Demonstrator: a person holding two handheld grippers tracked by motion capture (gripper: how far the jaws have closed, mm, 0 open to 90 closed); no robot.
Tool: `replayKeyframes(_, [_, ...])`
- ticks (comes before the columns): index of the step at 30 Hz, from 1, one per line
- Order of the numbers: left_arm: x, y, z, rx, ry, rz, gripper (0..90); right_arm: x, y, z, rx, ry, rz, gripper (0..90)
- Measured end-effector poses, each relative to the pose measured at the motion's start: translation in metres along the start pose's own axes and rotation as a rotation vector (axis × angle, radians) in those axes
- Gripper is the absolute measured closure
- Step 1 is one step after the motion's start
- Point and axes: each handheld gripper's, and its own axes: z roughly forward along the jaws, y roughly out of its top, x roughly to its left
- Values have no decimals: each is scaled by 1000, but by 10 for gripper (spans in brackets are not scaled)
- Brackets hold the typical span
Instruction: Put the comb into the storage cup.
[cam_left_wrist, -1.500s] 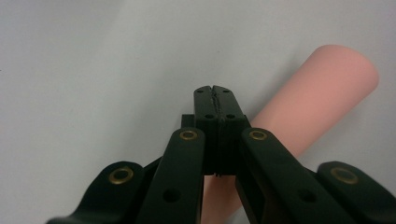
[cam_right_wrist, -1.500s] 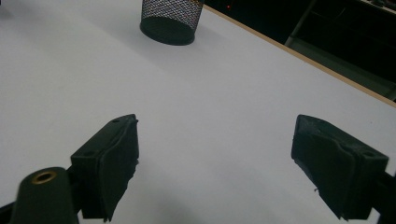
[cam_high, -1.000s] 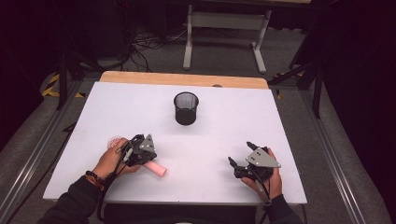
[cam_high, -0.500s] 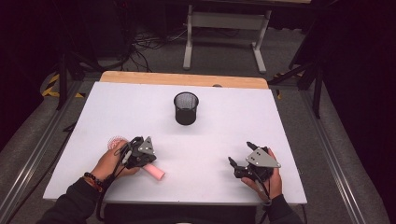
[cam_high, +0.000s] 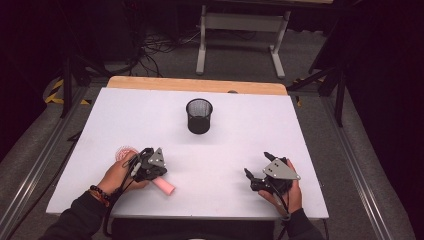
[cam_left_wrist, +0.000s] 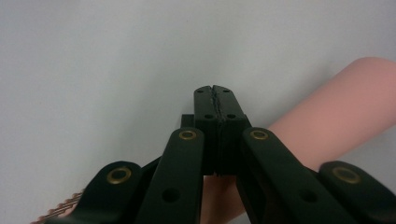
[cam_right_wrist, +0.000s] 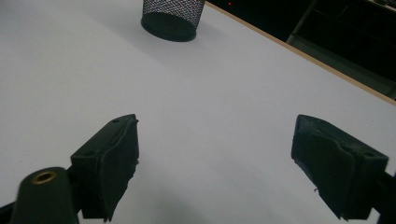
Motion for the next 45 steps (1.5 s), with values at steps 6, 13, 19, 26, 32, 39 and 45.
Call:
replayKeyframes(6, [-2, -5, -3, 2, -9, -5, 891, 0, 0, 1, 6, 2, 2, 157])
replayKeyframes(13, [0, -14, -8, -4, -24, -6, 890, 0, -1, 2, 23, 7, -2, 155])
replayKeyframes(19, [-1, -19, -10, -6, -23, -23, 879, 0, -2, 4, 36, 9, -4, 154])
replayKeyframes(26, [3, -20, -18, -85, 5, -44, 832, 0, -2, 4, 38, 11, -6, 154])
replayKeyframes(32, [8, -33, -39, -187, 87, -102, 798, 2, -1, 4, 36, 14, -4, 155])
replayKeyframes(39, [6, -64, -62, -360, 197, -128, 749, 15, 13, 6, 23, 67, 48, 155])
replayKeyframes(45, [2, -93, -69, -471, 247, -152, 705, 44, 32, 19, 64, 169, 53, 132])
